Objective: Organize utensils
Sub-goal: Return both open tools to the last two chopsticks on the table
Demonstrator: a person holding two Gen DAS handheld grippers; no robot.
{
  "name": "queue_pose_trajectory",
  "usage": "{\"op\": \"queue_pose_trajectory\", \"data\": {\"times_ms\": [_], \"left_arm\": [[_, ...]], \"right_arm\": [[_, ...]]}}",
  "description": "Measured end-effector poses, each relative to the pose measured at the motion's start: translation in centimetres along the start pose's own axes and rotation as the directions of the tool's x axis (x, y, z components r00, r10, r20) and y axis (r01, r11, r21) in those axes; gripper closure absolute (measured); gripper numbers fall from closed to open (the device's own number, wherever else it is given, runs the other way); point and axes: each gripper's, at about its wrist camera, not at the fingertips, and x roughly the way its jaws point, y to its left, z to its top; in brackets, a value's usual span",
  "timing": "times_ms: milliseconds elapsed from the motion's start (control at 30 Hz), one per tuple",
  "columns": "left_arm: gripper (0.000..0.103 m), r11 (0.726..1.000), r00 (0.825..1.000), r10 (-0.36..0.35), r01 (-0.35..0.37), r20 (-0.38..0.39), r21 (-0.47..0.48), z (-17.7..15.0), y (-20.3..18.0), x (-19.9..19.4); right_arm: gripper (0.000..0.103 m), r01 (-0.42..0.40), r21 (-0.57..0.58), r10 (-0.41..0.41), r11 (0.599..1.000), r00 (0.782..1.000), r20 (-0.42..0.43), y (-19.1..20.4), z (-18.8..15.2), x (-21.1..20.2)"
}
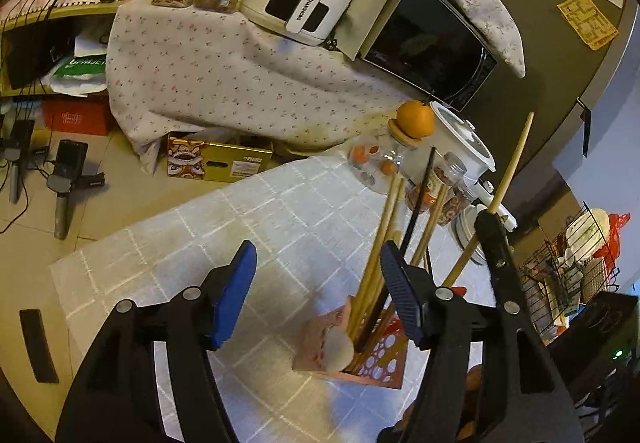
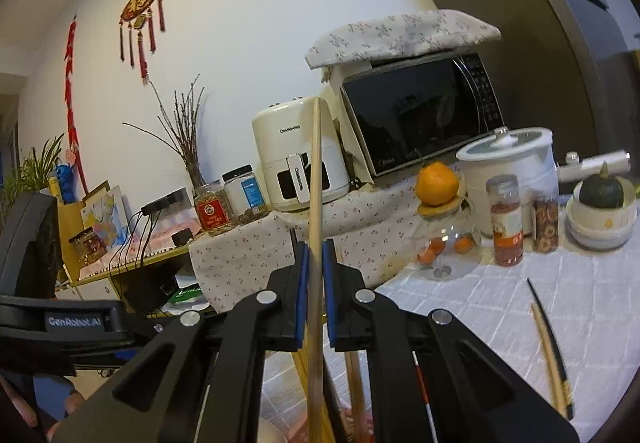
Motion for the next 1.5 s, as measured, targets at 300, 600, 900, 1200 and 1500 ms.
{"op": "queue_pose_trajectory", "data": {"times_ms": [300,600,900,1200,1500], "left_arm": [[0.040,0.999,0.999,-0.044,0.044,-0.020,0.025,-0.1,-1.0,-0.3],[0.040,0.982,0.995,-0.100,0.102,-0.020,0.157,-1.1,-7.1,-3.1],[0.040,0.932,0.980,-0.163,0.191,-0.115,0.309,-5.5,-16.6,-2.9],[0.040,0.913,0.946,-0.045,0.169,-0.320,0.371,-12.2,-23.1,8.1],[0.040,0.917,0.919,0.092,0.072,-0.385,0.391,-14.1,-23.6,18.7]], "right_arm": [[0.087,0.046,0.001,-0.045,0.999,0.996,-0.082,-0.8,1.0,-1.6],[0.073,0.220,0.057,-0.205,0.974,0.959,-0.198,-7.1,9.6,-5.1],[0.064,0.328,0.025,-0.235,0.944,0.726,-0.646,-16.0,11.6,-3.5],[0.059,0.460,0.120,-0.233,0.880,0.636,-0.736,-26.5,9.2,-5.1],[0.059,0.475,0.098,-0.245,0.875,0.607,-0.756,-31.6,8.2,-4.3]]}}
